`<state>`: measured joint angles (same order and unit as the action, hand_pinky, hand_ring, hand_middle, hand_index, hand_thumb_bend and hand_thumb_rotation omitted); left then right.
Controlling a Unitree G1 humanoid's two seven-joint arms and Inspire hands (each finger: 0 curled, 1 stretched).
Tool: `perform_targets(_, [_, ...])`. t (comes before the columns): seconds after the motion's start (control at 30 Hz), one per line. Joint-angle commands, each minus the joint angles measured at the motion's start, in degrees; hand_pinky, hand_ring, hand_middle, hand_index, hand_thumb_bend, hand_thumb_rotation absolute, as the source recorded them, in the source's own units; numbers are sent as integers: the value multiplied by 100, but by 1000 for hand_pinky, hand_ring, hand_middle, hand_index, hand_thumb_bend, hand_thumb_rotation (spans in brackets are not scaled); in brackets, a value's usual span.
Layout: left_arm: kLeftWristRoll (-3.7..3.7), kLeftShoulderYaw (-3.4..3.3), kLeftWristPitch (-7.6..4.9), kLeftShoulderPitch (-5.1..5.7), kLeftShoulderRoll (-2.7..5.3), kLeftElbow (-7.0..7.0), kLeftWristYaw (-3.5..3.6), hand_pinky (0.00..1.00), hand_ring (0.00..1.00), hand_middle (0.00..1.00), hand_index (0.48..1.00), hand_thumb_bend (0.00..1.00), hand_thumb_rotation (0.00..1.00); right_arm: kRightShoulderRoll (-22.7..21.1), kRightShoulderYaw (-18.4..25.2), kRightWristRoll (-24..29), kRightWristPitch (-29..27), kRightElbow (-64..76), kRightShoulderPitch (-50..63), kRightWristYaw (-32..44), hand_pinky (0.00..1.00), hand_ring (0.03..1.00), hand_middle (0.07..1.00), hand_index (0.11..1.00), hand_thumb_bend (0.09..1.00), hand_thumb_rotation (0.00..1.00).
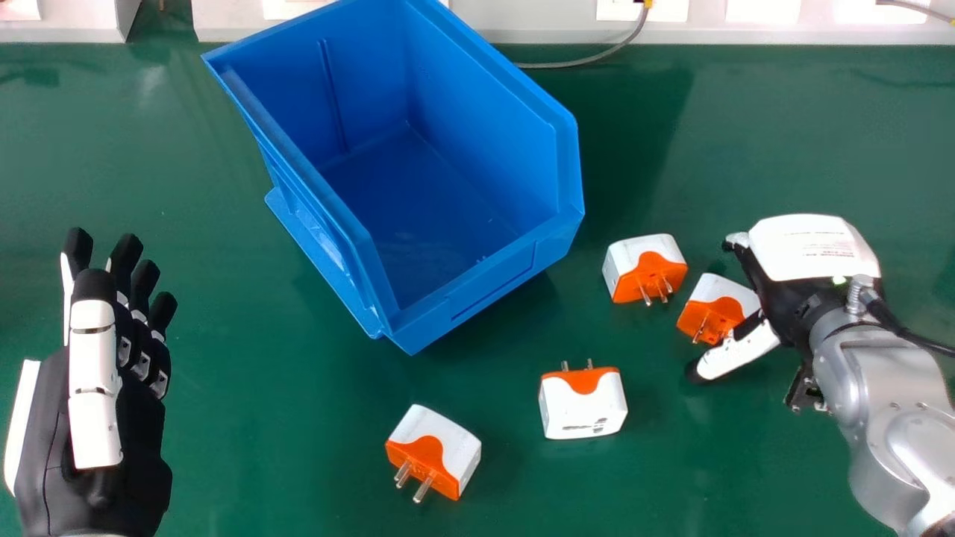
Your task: Pick all objects and put in blue box
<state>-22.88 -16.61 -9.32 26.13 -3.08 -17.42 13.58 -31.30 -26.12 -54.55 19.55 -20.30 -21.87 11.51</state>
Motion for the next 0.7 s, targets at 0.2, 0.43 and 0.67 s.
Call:
perform_targets(0.2, [-121,16,-6,66,19,-256,34,1000,1000,1000,1000,469,898,244,-202,153,-73,-335,15,219,508,608,662,644,649,548])
perform_targets(0.43, [-34,22,31,119,22,-350,-83,1000,1000,1000,1000,461,907,298,-12,430,-405,-602,94,-346,430,539,603,606,345,316])
perform_targets(0.67, [-47,23,55,105,4,-340,-93,1000,1000,1000,1000,455,926,252,60,584,-365,-521,200,-355,437,557,628,625,313,255])
